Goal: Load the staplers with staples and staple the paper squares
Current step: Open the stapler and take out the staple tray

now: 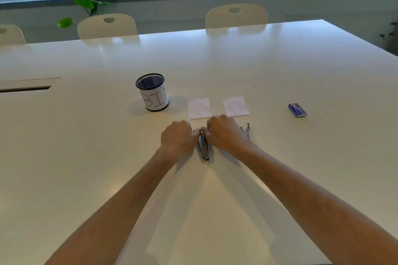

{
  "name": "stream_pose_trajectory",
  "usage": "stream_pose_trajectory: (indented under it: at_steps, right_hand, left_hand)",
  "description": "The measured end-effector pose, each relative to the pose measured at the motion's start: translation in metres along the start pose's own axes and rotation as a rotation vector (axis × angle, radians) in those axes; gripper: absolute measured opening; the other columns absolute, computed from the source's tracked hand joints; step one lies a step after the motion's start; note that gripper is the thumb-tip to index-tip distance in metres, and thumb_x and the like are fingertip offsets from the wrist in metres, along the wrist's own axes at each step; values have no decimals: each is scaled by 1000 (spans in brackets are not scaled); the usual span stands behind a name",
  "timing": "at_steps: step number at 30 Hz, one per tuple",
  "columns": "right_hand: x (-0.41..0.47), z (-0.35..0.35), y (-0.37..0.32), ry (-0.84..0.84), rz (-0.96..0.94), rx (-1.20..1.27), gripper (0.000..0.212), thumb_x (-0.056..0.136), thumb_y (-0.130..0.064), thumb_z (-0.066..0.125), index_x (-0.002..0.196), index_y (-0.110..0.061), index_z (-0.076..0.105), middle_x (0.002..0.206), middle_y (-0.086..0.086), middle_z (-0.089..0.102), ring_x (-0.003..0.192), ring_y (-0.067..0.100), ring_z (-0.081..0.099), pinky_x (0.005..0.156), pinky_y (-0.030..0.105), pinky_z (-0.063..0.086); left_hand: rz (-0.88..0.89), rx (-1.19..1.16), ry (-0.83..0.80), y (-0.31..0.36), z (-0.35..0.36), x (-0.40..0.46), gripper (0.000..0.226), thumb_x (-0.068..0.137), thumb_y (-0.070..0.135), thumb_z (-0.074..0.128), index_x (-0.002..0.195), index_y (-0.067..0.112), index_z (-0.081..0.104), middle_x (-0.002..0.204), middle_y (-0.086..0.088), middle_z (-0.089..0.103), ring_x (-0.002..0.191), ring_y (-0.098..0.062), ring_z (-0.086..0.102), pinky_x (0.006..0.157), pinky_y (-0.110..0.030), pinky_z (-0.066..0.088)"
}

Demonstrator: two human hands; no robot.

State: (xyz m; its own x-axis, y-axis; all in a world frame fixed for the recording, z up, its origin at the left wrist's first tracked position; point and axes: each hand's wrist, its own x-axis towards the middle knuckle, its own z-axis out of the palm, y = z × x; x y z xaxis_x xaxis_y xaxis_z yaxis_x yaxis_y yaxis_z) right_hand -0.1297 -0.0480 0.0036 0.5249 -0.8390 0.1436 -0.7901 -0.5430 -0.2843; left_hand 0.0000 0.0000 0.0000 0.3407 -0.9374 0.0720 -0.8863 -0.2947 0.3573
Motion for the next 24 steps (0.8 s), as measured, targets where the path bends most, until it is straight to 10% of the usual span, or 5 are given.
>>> stream_pose_trajectory:
  at_steps: [16,24]
  right_hand:
    - [1,8,3,-9,170,240,32,87,-35,57,79,-8,72,77,11,71,74,29,65,64,32,50]
    - [4,5,10,-31,258,634,25,89,-37,59,72,-21,69,57,-2,64,58,17,65,58,29,53]
  left_hand:
    - [-31,-35,-47,5,-5,3,43,81,24,55,45,14,33,48,-1,34,47,-20,34,42,-28,22]
    - [47,-164,-9,8,-11,7,39,85,26,54,61,-3,65,64,-16,68,62,-33,65,61,-44,55]
